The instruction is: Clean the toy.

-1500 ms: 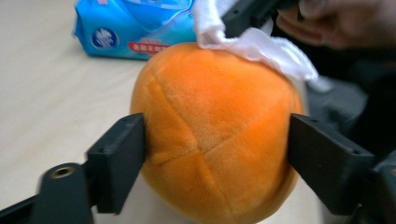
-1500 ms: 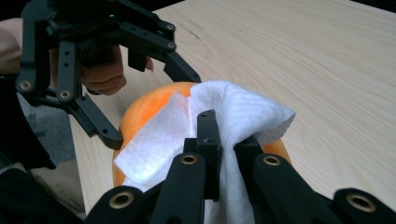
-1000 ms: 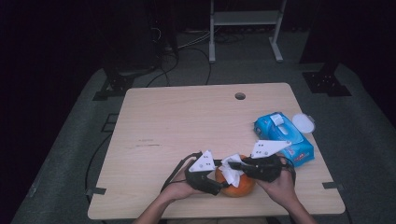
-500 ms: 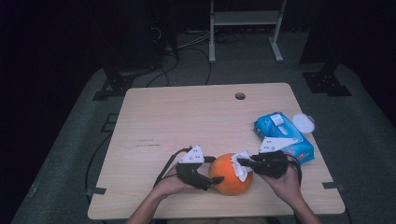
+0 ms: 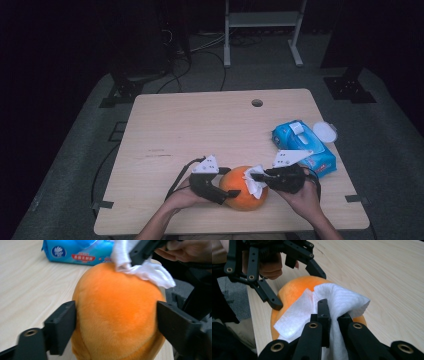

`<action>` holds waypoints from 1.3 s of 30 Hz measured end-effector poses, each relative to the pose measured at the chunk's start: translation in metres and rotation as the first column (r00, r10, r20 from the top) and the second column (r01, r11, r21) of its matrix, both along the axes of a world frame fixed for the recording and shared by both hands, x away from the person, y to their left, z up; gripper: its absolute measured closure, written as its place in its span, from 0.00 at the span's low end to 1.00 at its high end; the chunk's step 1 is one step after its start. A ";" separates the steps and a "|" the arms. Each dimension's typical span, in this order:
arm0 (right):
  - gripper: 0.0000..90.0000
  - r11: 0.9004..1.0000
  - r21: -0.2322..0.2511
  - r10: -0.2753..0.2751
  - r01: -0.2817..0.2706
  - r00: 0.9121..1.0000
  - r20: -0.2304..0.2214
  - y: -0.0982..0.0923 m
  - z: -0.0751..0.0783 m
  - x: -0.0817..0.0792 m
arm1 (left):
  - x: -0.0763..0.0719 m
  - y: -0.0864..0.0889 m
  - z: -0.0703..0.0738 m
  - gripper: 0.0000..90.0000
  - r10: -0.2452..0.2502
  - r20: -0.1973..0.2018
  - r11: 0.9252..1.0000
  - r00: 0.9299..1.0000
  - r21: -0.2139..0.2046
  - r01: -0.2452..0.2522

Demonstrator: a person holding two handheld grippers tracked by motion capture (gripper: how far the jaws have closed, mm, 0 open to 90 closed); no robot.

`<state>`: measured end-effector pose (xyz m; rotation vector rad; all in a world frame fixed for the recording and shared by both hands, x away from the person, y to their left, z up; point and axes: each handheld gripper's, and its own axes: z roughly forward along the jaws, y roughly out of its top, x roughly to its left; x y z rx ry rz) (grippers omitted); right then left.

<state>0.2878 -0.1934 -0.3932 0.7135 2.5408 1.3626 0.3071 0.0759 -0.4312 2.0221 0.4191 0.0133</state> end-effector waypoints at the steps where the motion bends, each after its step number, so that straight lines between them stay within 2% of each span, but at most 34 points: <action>1: 0.94 1.000 -0.001 -0.001 0.001 1.000 -0.002 0.000 0.000 0.000 | 0.001 0.000 -0.001 0.18 -0.001 -0.009 1.000 1.000 -0.003 0.000; 2: 0.94 1.000 -0.003 0.000 0.000 1.000 -0.003 0.000 0.000 0.000 | 0.000 0.000 -0.001 0.19 -0.003 -0.006 1.000 1.000 -0.003 0.003; 4: 0.94 1.000 -0.004 0.000 0.000 1.000 0.000 0.000 0.000 0.000 | -0.003 -0.002 0.002 0.25 -0.001 0.025 1.000 1.000 0.012 0.001; 7: 0.94 1.000 0.007 -0.007 0.007 1.000 0.008 0.002 0.003 -0.001 | -0.010 -0.009 0.006 0.30 0.000 0.072 1.000 0.997 0.025 -0.001; 9: 0.94 1.000 0.027 0.008 -0.009 1.000 0.017 0.006 0.006 -0.003 | -0.016 -0.015 0.010 0.30 -0.019 0.111 0.999 0.994 0.046 0.014; 11: 0.94 0.999 0.024 0.032 -0.033 0.999 0.023 0.009 0.010 -0.004 | -0.020 -0.017 0.013 0.27 -0.040 0.122 0.998 0.992 0.059 0.033; 12: 0.94 0.999 0.019 0.047 -0.048 0.999 0.021 0.009 0.011 -0.004 | -0.019 -0.015 0.014 0.24 -0.049 0.113 0.998 0.992 0.053 0.043; 14: 0.94 0.995 0.019 0.093 -0.093 0.996 -0.002 0.006 0.008 -0.004 | -0.016 -0.011 0.013 0.17 -0.052 0.075 0.999 0.996 0.011 0.051; 17: 0.94 0.989 0.033 0.147 -0.146 0.989 -0.030 0.002 0.006 -0.004 | -0.010 -0.010 0.008 0.08 -0.036 0.025 0.999 0.999 0.009 0.036; 19: 0.94 0.986 0.035 0.162 -0.161 0.986 -0.034 0.001 0.006 -0.004 | -0.009 -0.013 0.002 0.09 -0.053 -0.028 0.998 0.998 0.013 0.054; 20: 0.94 0.986 0.035 0.165 -0.164 0.986 -0.039 0.001 0.005 -0.004 | -0.010 -0.015 0.001 0.13 -0.057 -0.027 0.998 0.998 0.024 0.057; 22: 0.94 0.987 0.015 0.157 -0.157 0.987 -0.027 0.004 0.005 -0.005 | -0.012 -0.014 0.003 0.28 -0.053 -0.003 0.998 0.999 0.027 0.053; 23: 0.94 0.989 0.019 0.149 -0.149 0.988 -0.026 0.004 0.006 -0.005 | -0.012 -0.012 0.005 0.34 -0.047 0.015 0.999 0.999 0.016 0.047; 25: 0.94 0.992 0.041 0.123 -0.123 0.992 0.000 0.001 0.012 -0.007 | -0.015 -0.010 0.011 0.40 -0.031 0.091 0.999 0.995 -0.023 0.033; 26: 0.94 0.993 0.052 0.106 -0.107 0.994 0.022 0.000 0.016 -0.008 | -0.016 -0.010 0.015 0.41 -0.015 0.139 0.999 0.990 -0.031 0.020; 27: 0.94 0.994 0.063 0.092 -0.095 0.995 0.048 -0.001 0.019 -0.010 | -0.017 -0.010 0.019 0.41 0.002 0.191 0.999 0.982 -0.032 0.004; 28: 0.94 0.994 0.070 0.073 -0.078 0.995 0.068 -0.001 0.022 -0.011 | -0.019 -0.010 0.021 0.41 0.018 0.243 1.000 0.970 -0.026 -0.012; 29: 0.94 0.996 0.072 0.055 -0.061 0.995 0.083 0.000 0.024 -0.012 | -0.020 -0.011 0.021 0.41 0.025 0.285 1.000 0.958 -0.012 -0.022; 30: 0.94 0.996 0.070 0.042 -0.048 0.995 0.090 0.001 0.024 -0.011 | -0.020 -0.012 0.019 0.40 0.024 0.308 1.000 0.951 0.003 -0.027; 31: 0.94 0.997 0.061 0.033 -0.038 0.996 0.086 0.003 0.022 -0.009 | -0.018 -0.012 0.014 0.39 0.020 0.308 0.999 0.951 0.027 -0.029; 32: 0.94 0.999 0.040 0.027 -0.029 0.997 0.073 0.004 0.017 -0.007 | -0.016 -0.012 0.008 0.36 0.008 0.285 0.999 0.959 0.047 -0.022; 34: 0.94 1.000 0.002 0.030 -0.030 0.999 0.045 0.007 0.005 -0.002 | -0.011 -0.007 0.005 0.26 -0.008 0.211 1.000 0.977 0.011 0.005; 35: 0.95 0.999 0.013 0.031 -0.032 0.999 0.027 0.007 0.001 -0.001 | -0.010 -0.005 0.006 0.23 0.000 0.192 1.000 0.981 0.003 0.000; 37: 0.94 0.999 0.027 0.027 -0.028 0.999 0.022 0.007 0.003 0.000 | -0.009 -0.004 0.008 0.26 0.010 0.199 1.000 0.980 0.007 -0.012; 39: 0.94 0.999 0.034 0.020 -0.021 0.999 0.043 0.009 0.007 -0.003 | -0.011 -0.007 0.006 0.29 0.005 0.212 1.000 0.977 0.013 -0.008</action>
